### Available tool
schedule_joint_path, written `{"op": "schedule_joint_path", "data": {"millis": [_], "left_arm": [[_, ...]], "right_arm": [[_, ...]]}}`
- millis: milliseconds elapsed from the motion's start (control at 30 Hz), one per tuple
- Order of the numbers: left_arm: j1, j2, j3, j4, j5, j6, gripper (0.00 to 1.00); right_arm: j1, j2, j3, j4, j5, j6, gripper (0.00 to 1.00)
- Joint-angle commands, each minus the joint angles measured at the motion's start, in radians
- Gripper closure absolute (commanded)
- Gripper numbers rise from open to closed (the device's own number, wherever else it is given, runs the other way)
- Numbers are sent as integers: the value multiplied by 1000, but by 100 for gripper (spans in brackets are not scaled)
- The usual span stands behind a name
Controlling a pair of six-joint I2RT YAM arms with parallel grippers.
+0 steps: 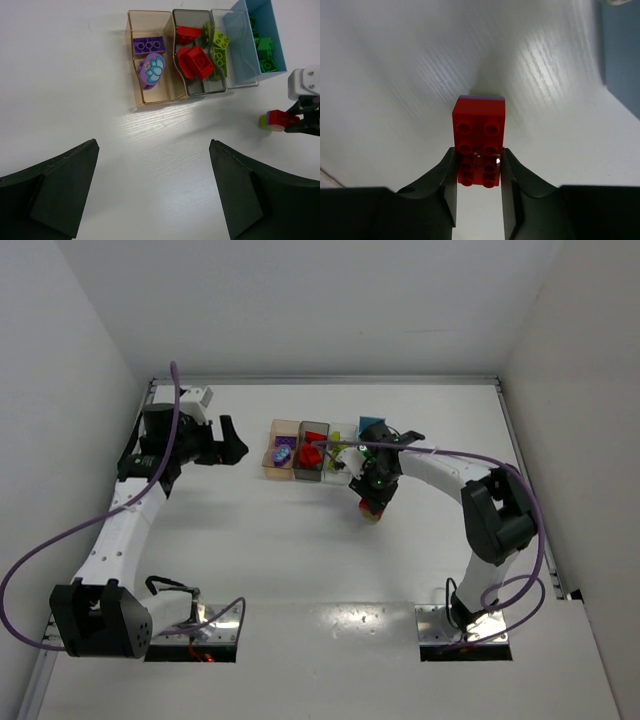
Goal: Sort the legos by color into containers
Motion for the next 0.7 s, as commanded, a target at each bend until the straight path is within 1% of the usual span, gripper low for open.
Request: {"op": "schedule_joint_path", "data": {"millis": [0, 33, 67, 100, 133, 167, 200, 233, 267, 300, 333, 367, 400, 467, 500, 567, 600, 633, 667], "left_arm": [[5, -36, -36, 14, 68, 13, 0], [5, -50, -46, 14, 101, 23, 0], [5, -64, -56, 14, 187, 23, 0], [5, -64, -81, 28, 246, 23, 0], [5, -64, -92, 28, 312, 23, 0], [5, -64, -104, 55, 384, 23, 0], [5, -64, -113, 66, 537, 23, 0], [5, -43, -124, 77, 608, 23, 0], [-7, -24, -133, 86, 669, 14, 0], [-7, -4, -133, 86, 764, 5, 0], [-19, 37, -133, 86, 806, 5, 0], [-19, 57, -121, 96, 838, 5, 0], [-19, 74, -107, 96, 871, 5, 0], [-38, 106, -90, 96, 880, 29, 0], [-38, 106, -80, 96, 865, 39, 0], [-47, 117, -58, 109, 827, 48, 0], [-47, 129, -43, 137, 826, 36, 0], [-47, 139, -27, 154, 826, 22, 0], [-47, 139, -17, 154, 826, 22, 0]], "right_arm": [[-2, -20, 76, 0, -4, 23, 96], [-11, -29, 90, -15, -25, 23, 98], [-20, -52, 127, -32, -56, 35, 98], [-31, -63, 150, -50, -97, 35, 98], [-62, -72, 176, -90, -213, 50, 98], [-79, -72, 229, -109, -288, 62, 99], [-97, -72, 259, -130, -436, 63, 99], [-126, -56, 292, -176, -515, 76, 99], [-139, -37, 361, -196, -592, 87, 99], [-152, -13, 392, -216, -749, 87, 99], [-175, 30, 415, -230, -821, 87, 99], [-185, 49, 444, -230, -884, 124, 99], [-185, 62, 454, -218, -995, 124, 98], [-194, 101, 475, -189, -1070, 167, 98], [-194, 113, 475, -175, -1138, 181, 98], [-194, 142, 495, -106, -1195, 236, 98], [-194, 173, 495, -72, -1244, 318, 98], [-194, 188, 495, -2, -1268, 358, 98], [-194, 200, 506, 29, -1294, 421, 97]]}}
